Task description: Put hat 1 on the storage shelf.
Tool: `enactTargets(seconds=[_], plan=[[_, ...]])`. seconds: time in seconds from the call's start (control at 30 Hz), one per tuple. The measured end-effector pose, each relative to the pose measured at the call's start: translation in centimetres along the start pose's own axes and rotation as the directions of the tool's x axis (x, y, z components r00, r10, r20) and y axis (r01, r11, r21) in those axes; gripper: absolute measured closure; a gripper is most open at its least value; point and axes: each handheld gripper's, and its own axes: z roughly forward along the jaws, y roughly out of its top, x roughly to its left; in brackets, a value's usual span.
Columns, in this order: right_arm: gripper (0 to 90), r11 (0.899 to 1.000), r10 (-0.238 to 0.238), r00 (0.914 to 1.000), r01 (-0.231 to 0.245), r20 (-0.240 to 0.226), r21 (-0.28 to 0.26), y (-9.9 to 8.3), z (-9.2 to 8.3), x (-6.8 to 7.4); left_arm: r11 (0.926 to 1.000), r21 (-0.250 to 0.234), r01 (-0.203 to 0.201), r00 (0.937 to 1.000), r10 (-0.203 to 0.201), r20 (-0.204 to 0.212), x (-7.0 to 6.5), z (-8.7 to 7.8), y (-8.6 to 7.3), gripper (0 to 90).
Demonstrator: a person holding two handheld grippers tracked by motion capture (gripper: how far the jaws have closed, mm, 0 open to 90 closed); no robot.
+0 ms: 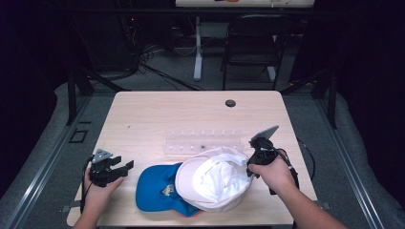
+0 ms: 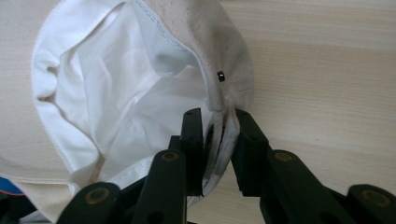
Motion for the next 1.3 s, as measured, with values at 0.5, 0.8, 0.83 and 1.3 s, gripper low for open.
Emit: enactTargets(seconds=[0.5,0.8,0.83,1.3], plan=[[80.9,0.997,-0.076,0.9959,0.077,0.047,-0.016,0.0,-1.2,1.2,1.0000,0.007,0.005,1.0000,-0.005,0.008,0.2,0.0,0.0,40.6],[80.9,0.996,-0.080,0.9958,0.082,0.044,-0.040,0.6,-3.5,2.5,0.9999,0.009,0.006,0.9999,-0.006,0.009,0.2,0.0,-0.1,40.6],[80.9,0.995,-0.092,0.9946,0.094,0.047,-0.030,0.7,-4.0,2.9,0.9999,0.008,0.006,0.9999,-0.006,0.010,0.2,0.0,-0.1,40.6],[81.0,0.993,-0.113,0.9908,0.116,0.073,-0.033,1.5,-8.4,5.6,0.9999,0.016,-0.003,0.9998,0.002,0.022,0.0,0.1,-0.1,41.1]])
